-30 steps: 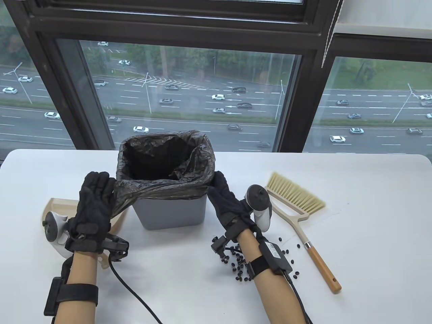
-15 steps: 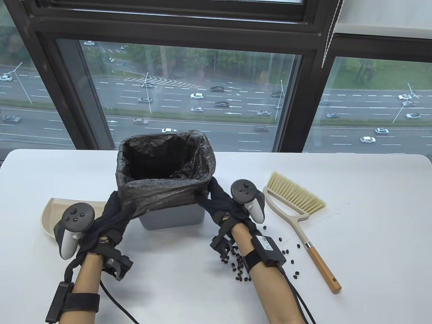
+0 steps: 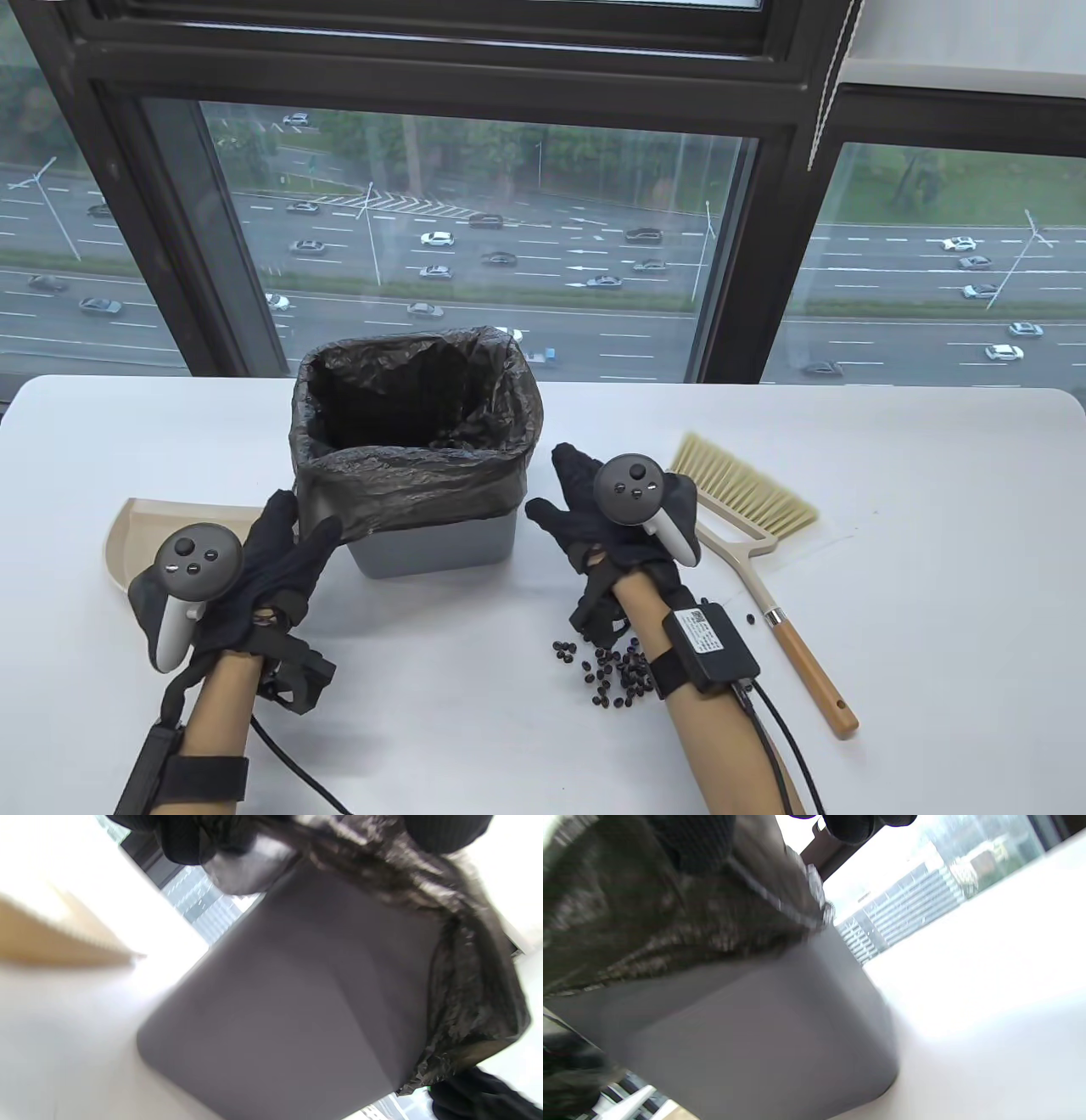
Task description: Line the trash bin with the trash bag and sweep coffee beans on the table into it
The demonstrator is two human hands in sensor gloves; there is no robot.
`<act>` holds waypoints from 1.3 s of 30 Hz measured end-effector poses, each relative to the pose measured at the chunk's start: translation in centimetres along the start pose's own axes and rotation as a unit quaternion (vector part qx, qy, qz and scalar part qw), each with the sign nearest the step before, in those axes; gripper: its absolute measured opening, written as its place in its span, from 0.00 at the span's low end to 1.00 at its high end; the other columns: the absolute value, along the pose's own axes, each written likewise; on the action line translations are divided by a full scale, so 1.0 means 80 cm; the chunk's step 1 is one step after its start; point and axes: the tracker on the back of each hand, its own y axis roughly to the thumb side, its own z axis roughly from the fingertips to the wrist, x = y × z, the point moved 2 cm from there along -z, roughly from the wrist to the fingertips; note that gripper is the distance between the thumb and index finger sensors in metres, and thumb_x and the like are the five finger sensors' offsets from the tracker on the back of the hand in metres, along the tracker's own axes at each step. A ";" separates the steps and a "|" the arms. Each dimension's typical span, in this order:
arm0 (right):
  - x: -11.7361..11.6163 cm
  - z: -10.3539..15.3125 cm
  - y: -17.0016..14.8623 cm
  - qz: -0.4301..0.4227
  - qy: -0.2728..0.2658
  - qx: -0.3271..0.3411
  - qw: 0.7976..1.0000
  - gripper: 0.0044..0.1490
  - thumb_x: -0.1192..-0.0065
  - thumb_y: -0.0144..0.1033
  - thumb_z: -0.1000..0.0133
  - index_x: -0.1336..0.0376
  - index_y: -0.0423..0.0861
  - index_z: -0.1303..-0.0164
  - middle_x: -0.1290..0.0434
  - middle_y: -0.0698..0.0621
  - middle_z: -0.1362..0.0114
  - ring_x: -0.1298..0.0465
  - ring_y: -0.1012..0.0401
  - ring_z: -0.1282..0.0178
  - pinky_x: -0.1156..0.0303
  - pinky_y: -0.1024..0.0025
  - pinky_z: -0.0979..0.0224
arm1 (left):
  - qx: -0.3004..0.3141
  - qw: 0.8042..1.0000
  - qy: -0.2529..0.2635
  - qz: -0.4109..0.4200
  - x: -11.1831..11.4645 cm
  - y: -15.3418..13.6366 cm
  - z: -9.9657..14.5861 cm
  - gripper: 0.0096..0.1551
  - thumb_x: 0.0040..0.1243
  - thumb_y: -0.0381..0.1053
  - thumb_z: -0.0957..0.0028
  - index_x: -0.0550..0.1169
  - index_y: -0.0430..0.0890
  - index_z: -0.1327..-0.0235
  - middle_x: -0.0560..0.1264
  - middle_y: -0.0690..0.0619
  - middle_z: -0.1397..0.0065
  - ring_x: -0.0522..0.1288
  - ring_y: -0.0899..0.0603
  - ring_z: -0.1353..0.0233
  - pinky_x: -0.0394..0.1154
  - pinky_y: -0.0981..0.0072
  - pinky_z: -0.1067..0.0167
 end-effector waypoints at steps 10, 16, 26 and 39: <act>0.106 0.134 -0.060 0.138 -0.040 -0.085 0.986 0.52 0.41 0.59 0.44 0.58 0.47 0.18 0.51 0.39 0.14 0.50 0.39 0.17 0.57 0.39 0.20 | 0.146 0.955 0.084 -0.242 -0.006 0.122 0.088 0.57 0.46 0.80 0.44 0.53 0.45 0.13 0.58 0.38 0.11 0.62 0.27 0.16 0.57 0.32 0.25; 0.106 0.208 -0.154 0.142 -0.045 -0.187 0.971 0.52 0.41 0.59 0.44 0.57 0.46 0.18 0.50 0.38 0.14 0.48 0.38 0.17 0.55 0.38 0.20 | 0.183 0.944 0.046 -0.269 0.048 0.155 0.123 0.55 0.43 0.80 0.43 0.55 0.46 0.13 0.61 0.40 0.12 0.65 0.28 0.17 0.60 0.34 0.26; 0.051 0.215 -0.231 0.216 0.043 -0.298 0.929 0.51 0.41 0.56 0.44 0.58 0.47 0.18 0.53 0.39 0.14 0.53 0.39 0.17 0.59 0.39 0.20 | 0.164 0.921 -0.016 -0.354 0.171 0.116 0.122 0.54 0.43 0.80 0.46 0.57 0.48 0.15 0.64 0.43 0.13 0.68 0.31 0.18 0.62 0.35 0.26; 0.008 0.195 -0.244 0.345 0.026 -0.307 0.887 0.43 0.37 0.48 0.46 0.47 0.43 0.24 0.31 0.42 0.26 0.30 0.44 0.27 0.41 0.42 0.25 | 0.150 0.930 -0.018 -0.335 0.163 0.112 0.132 0.52 0.43 0.79 0.45 0.58 0.48 0.15 0.65 0.42 0.14 0.69 0.31 0.18 0.62 0.35 0.26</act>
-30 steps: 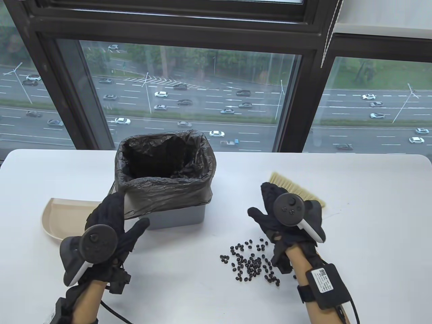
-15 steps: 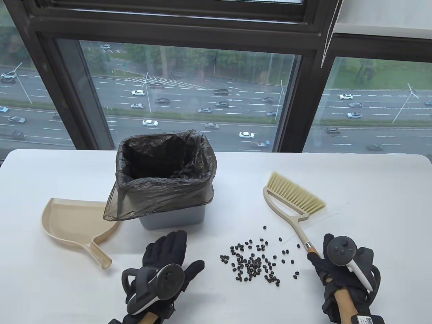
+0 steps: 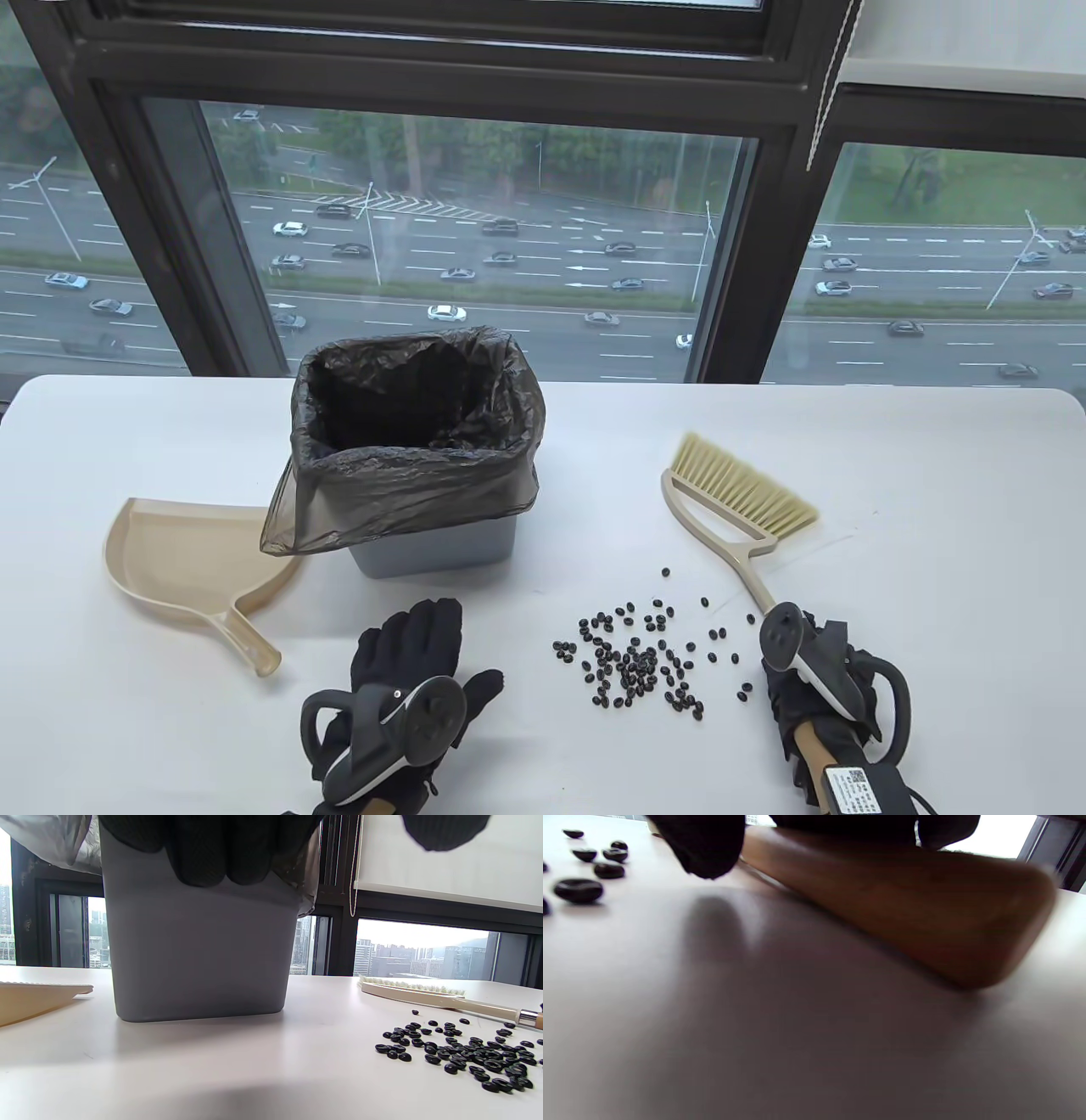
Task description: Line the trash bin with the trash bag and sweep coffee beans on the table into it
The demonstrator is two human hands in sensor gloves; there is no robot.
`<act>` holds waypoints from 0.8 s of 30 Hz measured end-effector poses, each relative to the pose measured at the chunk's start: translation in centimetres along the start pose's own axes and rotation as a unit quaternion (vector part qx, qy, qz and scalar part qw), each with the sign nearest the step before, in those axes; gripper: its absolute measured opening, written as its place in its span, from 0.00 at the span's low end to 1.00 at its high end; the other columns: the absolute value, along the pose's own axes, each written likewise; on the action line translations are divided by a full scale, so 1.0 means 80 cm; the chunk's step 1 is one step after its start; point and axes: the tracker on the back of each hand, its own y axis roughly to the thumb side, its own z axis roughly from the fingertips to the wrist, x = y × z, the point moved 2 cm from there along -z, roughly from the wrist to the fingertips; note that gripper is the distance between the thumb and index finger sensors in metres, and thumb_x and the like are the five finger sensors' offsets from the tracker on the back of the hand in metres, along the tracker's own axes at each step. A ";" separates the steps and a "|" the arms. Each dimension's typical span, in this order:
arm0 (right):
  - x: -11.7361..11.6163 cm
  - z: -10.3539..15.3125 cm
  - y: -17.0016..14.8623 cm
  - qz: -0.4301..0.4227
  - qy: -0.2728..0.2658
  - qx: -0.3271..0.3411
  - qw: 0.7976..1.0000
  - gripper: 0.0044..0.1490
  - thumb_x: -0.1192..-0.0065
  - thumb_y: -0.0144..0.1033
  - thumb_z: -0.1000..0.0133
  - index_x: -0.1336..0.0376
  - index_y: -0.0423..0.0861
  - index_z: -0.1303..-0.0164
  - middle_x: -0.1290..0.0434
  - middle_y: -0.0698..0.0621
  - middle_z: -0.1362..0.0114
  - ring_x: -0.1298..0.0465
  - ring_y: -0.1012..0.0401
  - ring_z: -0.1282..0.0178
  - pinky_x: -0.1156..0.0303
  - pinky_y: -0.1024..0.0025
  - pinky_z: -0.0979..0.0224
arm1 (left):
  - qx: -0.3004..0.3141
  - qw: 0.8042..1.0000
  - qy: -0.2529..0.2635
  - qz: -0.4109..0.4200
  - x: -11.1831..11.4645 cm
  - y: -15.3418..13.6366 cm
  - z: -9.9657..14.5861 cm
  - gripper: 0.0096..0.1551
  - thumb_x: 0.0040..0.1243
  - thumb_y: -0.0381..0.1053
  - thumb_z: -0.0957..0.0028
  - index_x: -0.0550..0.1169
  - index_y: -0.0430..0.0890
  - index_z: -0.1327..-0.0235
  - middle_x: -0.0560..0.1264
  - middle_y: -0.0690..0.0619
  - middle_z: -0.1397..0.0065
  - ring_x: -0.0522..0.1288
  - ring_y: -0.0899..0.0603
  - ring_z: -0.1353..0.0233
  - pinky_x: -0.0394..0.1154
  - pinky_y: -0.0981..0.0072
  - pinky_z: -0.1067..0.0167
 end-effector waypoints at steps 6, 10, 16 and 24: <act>-0.004 -0.006 -0.005 0.005 -0.011 -0.029 1.000 0.43 0.36 0.46 0.47 0.46 0.43 0.24 0.30 0.43 0.28 0.29 0.45 0.29 0.38 0.42 0.26 | 0.003 1.000 0.008 -0.018 -0.001 0.005 0.001 0.52 0.43 0.78 0.45 0.58 0.48 0.15 0.65 0.42 0.14 0.69 0.31 0.19 0.62 0.35 0.26; -0.001 -0.008 -0.001 0.026 -0.024 -0.024 0.999 0.39 0.34 0.41 0.47 0.43 0.43 0.26 0.28 0.43 0.31 0.27 0.46 0.32 0.36 0.43 0.28 | 0.005 1.000 0.006 -0.023 0.000 0.007 0.001 0.51 0.43 0.78 0.45 0.58 0.48 0.15 0.65 0.42 0.14 0.69 0.31 0.19 0.62 0.35 0.26; 0.003 -0.009 -0.006 0.019 -0.017 -0.035 0.999 0.40 0.30 0.44 0.48 0.43 0.45 0.29 0.27 0.47 0.36 0.24 0.50 0.38 0.35 0.42 0.29 | 0.008 1.000 0.000 -0.026 0.002 0.009 0.000 0.51 0.43 0.78 0.45 0.59 0.48 0.15 0.65 0.43 0.14 0.69 0.31 0.19 0.62 0.35 0.26; 0.033 -0.002 -0.027 0.024 -0.080 -0.060 0.995 0.35 0.30 0.45 0.49 0.39 0.49 0.32 0.25 0.50 0.42 0.19 0.58 0.52 0.29 0.47 0.34 | 0.013 1.000 -0.001 -0.026 0.002 0.010 0.000 0.51 0.43 0.78 0.44 0.59 0.48 0.15 0.65 0.43 0.14 0.69 0.31 0.19 0.62 0.35 0.26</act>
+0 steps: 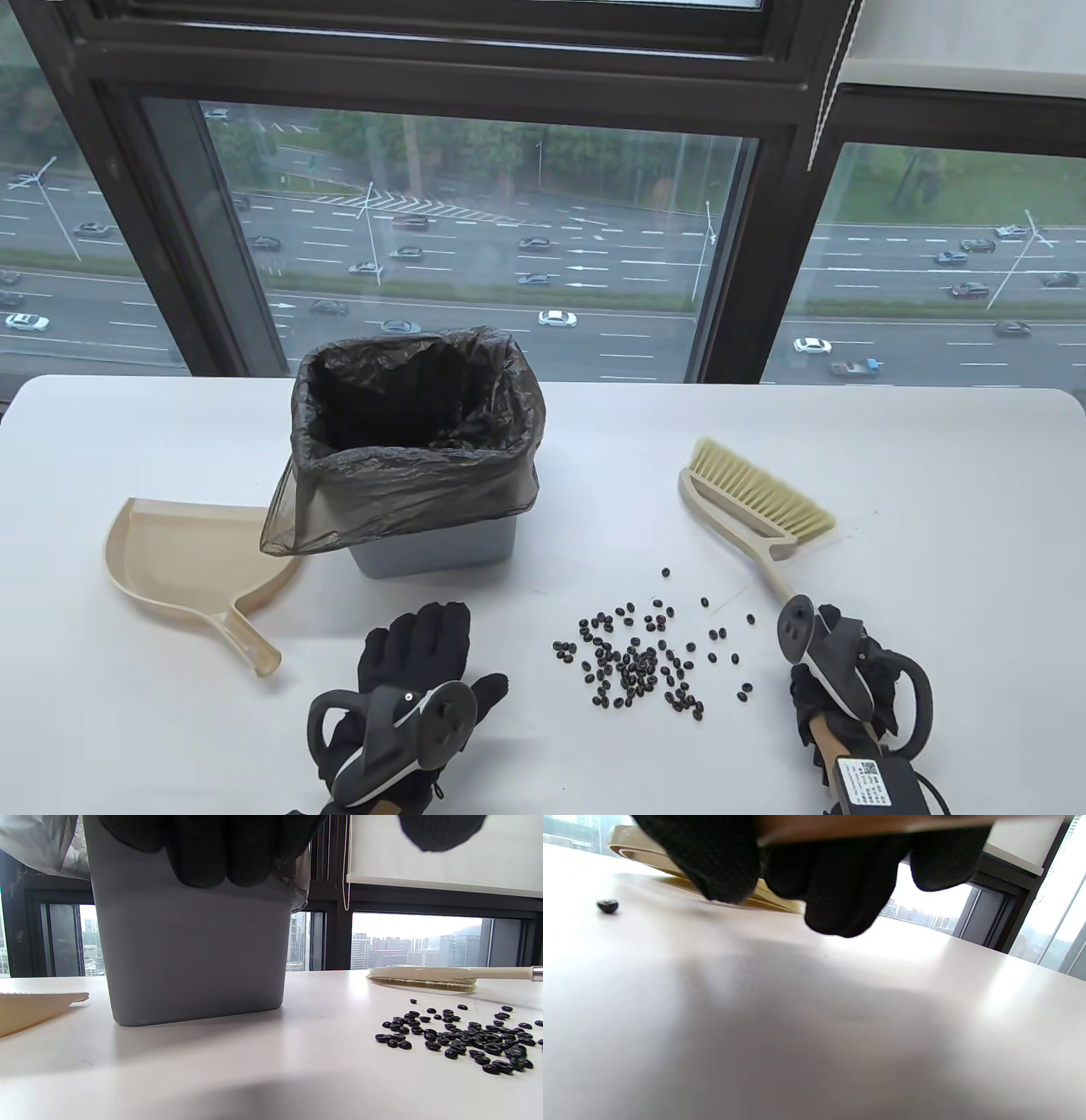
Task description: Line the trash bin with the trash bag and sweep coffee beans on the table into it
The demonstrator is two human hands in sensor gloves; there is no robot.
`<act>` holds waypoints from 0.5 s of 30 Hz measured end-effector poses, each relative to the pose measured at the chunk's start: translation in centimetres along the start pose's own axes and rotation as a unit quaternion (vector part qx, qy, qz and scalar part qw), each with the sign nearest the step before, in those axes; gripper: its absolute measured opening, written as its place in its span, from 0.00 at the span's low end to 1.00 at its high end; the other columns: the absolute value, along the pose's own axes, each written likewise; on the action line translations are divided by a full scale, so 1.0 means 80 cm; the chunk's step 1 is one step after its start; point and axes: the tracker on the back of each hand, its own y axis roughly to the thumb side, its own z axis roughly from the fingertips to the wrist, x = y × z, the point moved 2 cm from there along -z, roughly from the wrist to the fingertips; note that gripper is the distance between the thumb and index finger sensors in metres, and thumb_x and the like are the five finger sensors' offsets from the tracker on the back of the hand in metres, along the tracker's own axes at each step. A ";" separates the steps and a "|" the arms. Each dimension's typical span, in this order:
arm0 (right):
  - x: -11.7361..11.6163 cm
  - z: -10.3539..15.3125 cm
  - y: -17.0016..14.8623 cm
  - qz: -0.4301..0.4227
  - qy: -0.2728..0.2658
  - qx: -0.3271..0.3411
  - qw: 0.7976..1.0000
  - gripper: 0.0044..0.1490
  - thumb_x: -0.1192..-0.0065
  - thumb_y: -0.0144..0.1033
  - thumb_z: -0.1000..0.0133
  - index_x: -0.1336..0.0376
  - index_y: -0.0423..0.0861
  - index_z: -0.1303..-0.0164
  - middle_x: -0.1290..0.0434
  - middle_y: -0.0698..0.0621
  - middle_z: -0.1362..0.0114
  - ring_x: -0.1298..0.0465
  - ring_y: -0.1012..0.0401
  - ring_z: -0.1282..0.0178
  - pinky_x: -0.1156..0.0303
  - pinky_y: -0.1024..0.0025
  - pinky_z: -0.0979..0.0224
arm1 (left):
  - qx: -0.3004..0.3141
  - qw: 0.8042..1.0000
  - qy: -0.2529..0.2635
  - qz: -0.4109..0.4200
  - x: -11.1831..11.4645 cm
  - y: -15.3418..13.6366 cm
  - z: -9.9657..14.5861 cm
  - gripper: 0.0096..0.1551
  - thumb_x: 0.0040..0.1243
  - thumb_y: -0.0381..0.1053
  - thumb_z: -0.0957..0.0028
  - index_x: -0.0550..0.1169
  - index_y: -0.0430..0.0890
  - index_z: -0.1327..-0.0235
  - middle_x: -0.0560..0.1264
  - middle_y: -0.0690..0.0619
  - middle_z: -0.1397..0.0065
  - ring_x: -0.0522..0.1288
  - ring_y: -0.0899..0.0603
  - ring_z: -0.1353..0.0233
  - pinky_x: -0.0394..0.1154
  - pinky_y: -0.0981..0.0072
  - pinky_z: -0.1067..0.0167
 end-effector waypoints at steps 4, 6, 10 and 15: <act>0.018 0.004 -0.017 -0.026 -0.034 0.004 0.999 0.35 0.31 0.45 0.48 0.40 0.51 0.32 0.28 0.45 0.32 0.19 0.59 0.53 0.28 0.47 0.34 | -0.007 1.000 0.007 0.003 -0.003 -0.003 0.000 0.51 0.44 0.78 0.44 0.59 0.48 0.15 0.65 0.43 0.14 0.69 0.32 0.19 0.62 0.35 0.26; 0.029 0.006 -0.025 -0.055 -0.043 0.010 0.998 0.35 0.31 0.45 0.49 0.40 0.52 0.32 0.27 0.45 0.33 0.18 0.57 0.51 0.29 0.46 0.33 | -0.011 1.000 0.011 0.006 -0.004 -0.005 0.001 0.51 0.44 0.78 0.44 0.59 0.48 0.15 0.65 0.42 0.14 0.69 0.32 0.19 0.62 0.35 0.26; 0.057 0.009 -0.029 -0.089 -0.066 0.031 0.993 0.34 0.28 0.47 0.50 0.37 0.51 0.34 0.21 0.52 0.44 0.17 0.60 0.59 0.26 0.50 0.37 | -0.018 1.000 0.014 0.009 -0.005 -0.007 0.000 0.51 0.44 0.78 0.44 0.59 0.48 0.15 0.65 0.43 0.14 0.69 0.31 0.19 0.62 0.35 0.26; 0.096 0.006 -0.023 -0.069 -0.076 0.087 0.991 0.36 0.27 0.51 0.51 0.36 0.51 0.34 0.18 0.55 0.50 0.16 0.63 0.66 0.22 0.54 0.43 | -0.020 1.000 0.017 0.006 -0.007 -0.008 0.001 0.51 0.44 0.78 0.44 0.59 0.49 0.16 0.65 0.43 0.14 0.69 0.32 0.19 0.63 0.36 0.26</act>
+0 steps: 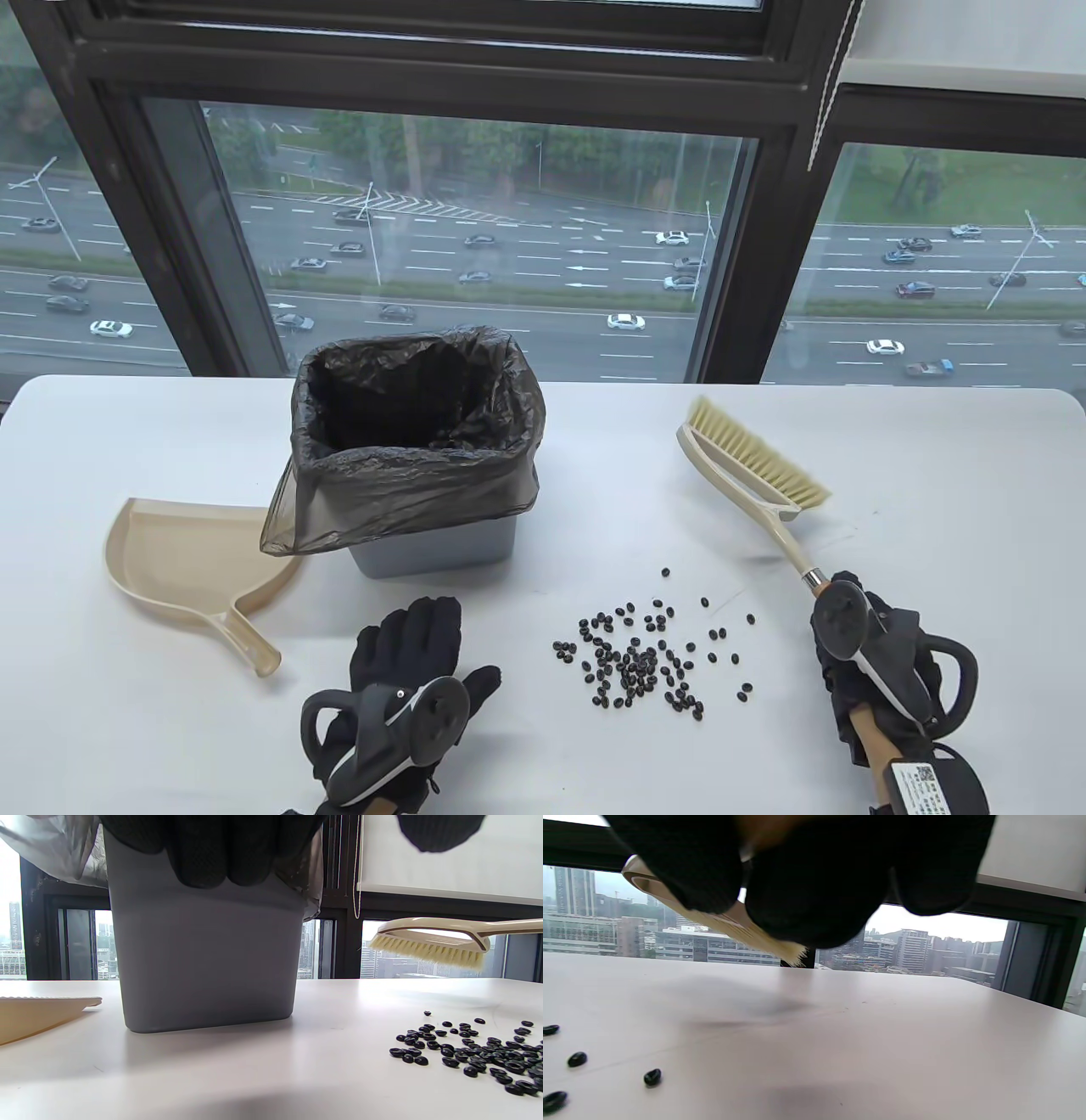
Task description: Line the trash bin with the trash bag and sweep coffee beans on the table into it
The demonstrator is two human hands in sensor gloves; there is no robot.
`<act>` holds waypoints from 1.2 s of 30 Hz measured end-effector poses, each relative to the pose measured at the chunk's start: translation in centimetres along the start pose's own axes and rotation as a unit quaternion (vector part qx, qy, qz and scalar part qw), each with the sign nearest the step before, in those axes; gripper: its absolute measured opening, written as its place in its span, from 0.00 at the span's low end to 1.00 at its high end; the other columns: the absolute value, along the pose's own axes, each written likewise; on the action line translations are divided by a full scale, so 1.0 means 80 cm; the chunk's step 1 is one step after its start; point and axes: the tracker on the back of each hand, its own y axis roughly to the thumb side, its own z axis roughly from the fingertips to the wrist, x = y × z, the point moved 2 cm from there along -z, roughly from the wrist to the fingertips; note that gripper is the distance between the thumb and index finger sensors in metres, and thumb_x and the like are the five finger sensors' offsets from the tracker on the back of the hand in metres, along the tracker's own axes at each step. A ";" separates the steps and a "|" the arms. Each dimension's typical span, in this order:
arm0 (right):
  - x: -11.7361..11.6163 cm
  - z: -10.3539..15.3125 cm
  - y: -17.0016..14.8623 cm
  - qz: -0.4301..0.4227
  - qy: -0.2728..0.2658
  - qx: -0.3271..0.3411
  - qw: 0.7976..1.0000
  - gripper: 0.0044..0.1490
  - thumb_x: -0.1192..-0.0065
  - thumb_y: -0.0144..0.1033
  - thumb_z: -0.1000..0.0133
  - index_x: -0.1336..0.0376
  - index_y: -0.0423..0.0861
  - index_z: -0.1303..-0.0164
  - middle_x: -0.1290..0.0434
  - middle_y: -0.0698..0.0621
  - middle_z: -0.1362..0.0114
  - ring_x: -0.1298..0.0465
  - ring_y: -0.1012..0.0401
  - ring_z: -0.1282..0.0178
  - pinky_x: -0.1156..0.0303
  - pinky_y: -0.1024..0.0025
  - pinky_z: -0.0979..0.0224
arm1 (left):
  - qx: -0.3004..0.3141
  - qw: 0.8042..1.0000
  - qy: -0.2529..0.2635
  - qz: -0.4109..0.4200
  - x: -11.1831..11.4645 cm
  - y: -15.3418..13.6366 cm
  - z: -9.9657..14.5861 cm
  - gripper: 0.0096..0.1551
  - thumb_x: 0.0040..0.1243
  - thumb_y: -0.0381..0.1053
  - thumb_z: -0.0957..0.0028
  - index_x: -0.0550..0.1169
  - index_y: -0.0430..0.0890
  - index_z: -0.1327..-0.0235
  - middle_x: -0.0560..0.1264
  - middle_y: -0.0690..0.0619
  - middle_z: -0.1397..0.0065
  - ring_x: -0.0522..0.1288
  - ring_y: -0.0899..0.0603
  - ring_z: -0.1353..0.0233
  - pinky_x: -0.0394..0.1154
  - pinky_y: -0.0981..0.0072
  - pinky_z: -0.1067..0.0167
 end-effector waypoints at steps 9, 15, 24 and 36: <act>0.074 -0.019 0.010 -0.036 0.099 0.131 0.986 0.38 0.28 0.52 0.51 0.36 0.51 0.31 0.17 0.52 0.52 0.16 0.60 0.69 0.22 0.52 0.46 | 0.002 1.000 0.004 0.003 -0.001 -0.002 0.002 0.50 0.44 0.78 0.44 0.59 0.49 0.16 0.66 0.43 0.14 0.69 0.32 0.19 0.62 0.36 0.26; 0.060 -0.008 0.019 0.068 0.100 0.150 0.981 0.37 0.29 0.52 0.52 0.35 0.51 0.33 0.17 0.53 0.52 0.16 0.60 0.69 0.22 0.52 0.45 | 0.008 1.000 0.006 0.002 -0.001 0.001 0.003 0.50 0.44 0.78 0.44 0.60 0.49 0.16 0.66 0.43 0.14 0.69 0.32 0.19 0.63 0.36 0.26; 0.035 0.003 0.015 0.060 0.174 0.182 0.966 0.36 0.29 0.51 0.51 0.35 0.51 0.33 0.17 0.53 0.53 0.16 0.60 0.69 0.21 0.52 0.46 | -0.006 1.000 -0.002 -0.018 0.007 -0.005 -0.002 0.50 0.44 0.77 0.44 0.60 0.49 0.16 0.66 0.43 0.15 0.70 0.32 0.19 0.62 0.36 0.26; 0.057 0.026 0.032 0.033 0.248 0.242 0.938 0.37 0.28 0.51 0.51 0.34 0.51 0.33 0.16 0.53 0.53 0.15 0.60 0.69 0.21 0.52 0.46 | 0.002 1.000 -0.007 -0.011 0.008 0.000 -0.001 0.50 0.44 0.78 0.45 0.60 0.49 0.16 0.66 0.43 0.14 0.70 0.32 0.19 0.63 0.36 0.26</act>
